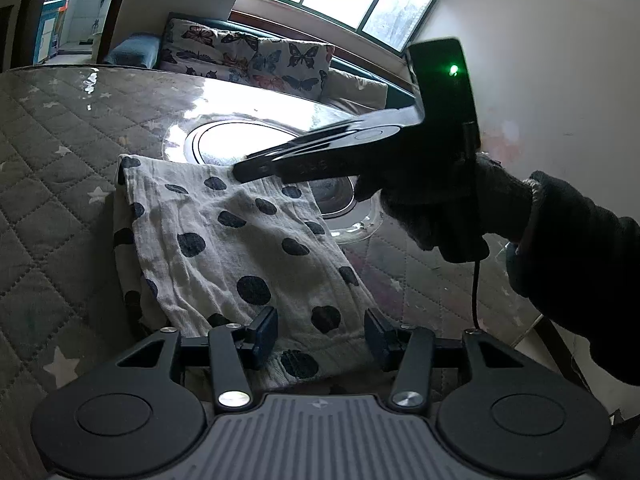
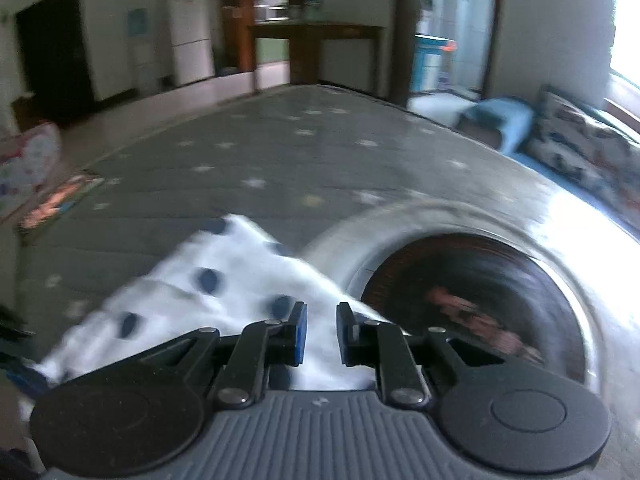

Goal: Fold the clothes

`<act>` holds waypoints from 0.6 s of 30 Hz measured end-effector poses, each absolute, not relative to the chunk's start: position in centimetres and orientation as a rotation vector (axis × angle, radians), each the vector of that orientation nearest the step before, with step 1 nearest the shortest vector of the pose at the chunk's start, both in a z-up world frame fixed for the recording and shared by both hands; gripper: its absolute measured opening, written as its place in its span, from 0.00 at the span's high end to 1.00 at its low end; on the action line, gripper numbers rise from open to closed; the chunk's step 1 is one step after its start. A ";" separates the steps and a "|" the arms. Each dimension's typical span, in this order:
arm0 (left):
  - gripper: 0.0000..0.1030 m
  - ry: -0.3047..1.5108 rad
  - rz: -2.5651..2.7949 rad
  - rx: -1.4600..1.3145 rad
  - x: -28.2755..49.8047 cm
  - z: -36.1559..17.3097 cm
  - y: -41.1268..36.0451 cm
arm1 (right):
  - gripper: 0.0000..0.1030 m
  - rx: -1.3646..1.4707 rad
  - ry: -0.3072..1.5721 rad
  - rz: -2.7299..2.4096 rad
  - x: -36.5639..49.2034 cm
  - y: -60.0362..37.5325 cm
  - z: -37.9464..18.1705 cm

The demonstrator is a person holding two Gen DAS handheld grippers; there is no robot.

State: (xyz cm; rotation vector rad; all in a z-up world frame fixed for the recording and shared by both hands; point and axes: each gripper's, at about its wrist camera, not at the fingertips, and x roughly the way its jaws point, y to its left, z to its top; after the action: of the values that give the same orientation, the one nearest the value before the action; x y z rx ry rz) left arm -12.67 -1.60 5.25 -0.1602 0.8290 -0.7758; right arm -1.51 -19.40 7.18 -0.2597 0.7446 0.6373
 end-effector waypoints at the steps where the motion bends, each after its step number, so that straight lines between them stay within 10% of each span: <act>1: 0.50 0.829 -0.775 -0.162 -12.6 5.2 -1.6 | 0.85 -0.265 0.748 0.666 -1.6 -18.6 7.2; 18: 0.48 0.818 -0.767 -0.193 -13.1 5.3 -1.1 | 0.73 -0.313 0.771 0.710 2.5 -13.0 5.5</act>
State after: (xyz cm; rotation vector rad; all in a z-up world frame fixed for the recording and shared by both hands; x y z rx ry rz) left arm -13.10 -1.09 5.33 -0.1927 0.8182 -0.7672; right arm 2.55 -13.02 5.55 -0.3132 0.7714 0.7102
